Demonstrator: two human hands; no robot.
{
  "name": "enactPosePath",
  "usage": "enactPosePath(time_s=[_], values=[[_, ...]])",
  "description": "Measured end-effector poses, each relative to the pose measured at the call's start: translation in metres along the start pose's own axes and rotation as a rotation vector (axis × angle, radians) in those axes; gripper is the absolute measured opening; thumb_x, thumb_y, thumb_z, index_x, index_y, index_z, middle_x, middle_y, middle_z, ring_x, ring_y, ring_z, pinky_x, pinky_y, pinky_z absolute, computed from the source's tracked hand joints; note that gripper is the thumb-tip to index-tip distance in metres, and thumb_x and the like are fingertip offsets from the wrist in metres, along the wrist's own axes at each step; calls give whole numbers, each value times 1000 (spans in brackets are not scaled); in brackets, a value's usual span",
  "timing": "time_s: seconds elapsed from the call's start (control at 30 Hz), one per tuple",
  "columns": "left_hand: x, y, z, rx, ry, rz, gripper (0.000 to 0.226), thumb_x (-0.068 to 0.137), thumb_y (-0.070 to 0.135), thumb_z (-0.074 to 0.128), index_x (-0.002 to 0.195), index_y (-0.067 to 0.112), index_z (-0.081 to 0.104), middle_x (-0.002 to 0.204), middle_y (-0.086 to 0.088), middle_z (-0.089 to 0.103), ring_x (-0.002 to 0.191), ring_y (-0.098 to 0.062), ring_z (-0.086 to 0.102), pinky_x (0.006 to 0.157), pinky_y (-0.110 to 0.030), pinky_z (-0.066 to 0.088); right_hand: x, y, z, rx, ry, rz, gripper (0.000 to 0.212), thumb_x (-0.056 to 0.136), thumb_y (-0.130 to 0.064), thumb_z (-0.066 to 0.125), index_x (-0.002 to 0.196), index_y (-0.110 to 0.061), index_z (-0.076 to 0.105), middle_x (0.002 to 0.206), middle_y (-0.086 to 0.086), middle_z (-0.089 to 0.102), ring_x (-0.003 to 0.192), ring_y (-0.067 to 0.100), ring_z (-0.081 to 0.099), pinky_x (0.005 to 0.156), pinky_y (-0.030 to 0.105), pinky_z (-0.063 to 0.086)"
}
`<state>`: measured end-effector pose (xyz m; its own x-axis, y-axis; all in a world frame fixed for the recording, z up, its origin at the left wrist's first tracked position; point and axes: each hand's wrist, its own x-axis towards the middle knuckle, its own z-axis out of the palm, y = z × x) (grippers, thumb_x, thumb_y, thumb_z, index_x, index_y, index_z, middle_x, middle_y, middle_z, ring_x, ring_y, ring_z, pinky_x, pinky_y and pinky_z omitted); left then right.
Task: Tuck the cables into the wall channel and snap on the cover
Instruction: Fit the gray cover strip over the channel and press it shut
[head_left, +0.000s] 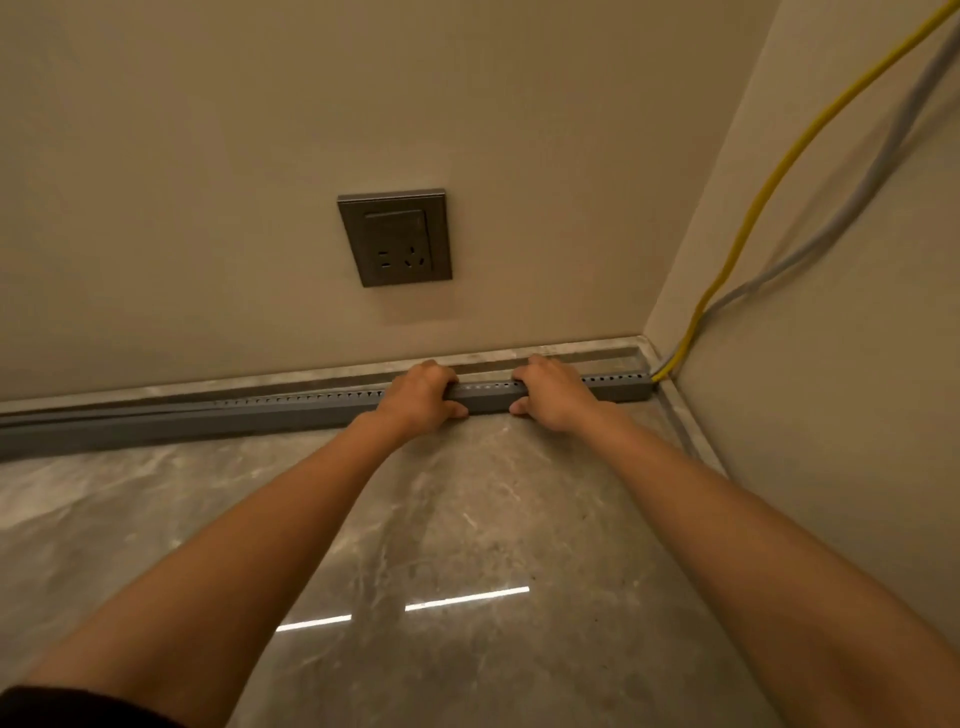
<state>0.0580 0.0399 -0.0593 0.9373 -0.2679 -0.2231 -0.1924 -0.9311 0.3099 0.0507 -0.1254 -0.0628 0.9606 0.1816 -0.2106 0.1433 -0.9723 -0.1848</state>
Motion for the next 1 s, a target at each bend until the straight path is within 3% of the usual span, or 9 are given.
enactPosePath(time_s=[0.37, 0.77, 1.0], values=[[-3, -17, -5, 64, 32, 49, 28, 82, 26, 65, 103, 6, 67, 108, -16, 66, 100, -32, 59, 81, -37, 48, 3, -29, 5, 99, 49, 43, 44, 84, -21, 69, 126, -12, 59, 126, 12, 57, 118, 31, 53, 102, 39, 42], [-4, -13, 0, 193, 90, 104, 29, 86, 25, 60, 109, 7, 66, 111, -15, 65, 101, -33, 58, 86, -40, 48, 1, -28, 10, 18, 86, 2, 35, 86, -22, 65, 119, -9, 62, 123, 11, 56, 117, 31, 50, 97, 40, 43], [-6, -17, -1, 57, 96, 107, 26, 85, 22, 64, 106, 7, 65, 111, -16, 64, 102, -32, 57, 83, -37, 46, 2, -31, 7, 39, 66, 47, 42, 86, -21, 66, 126, -11, 59, 128, 12, 54, 121, 31, 49, 101, 41, 41]])
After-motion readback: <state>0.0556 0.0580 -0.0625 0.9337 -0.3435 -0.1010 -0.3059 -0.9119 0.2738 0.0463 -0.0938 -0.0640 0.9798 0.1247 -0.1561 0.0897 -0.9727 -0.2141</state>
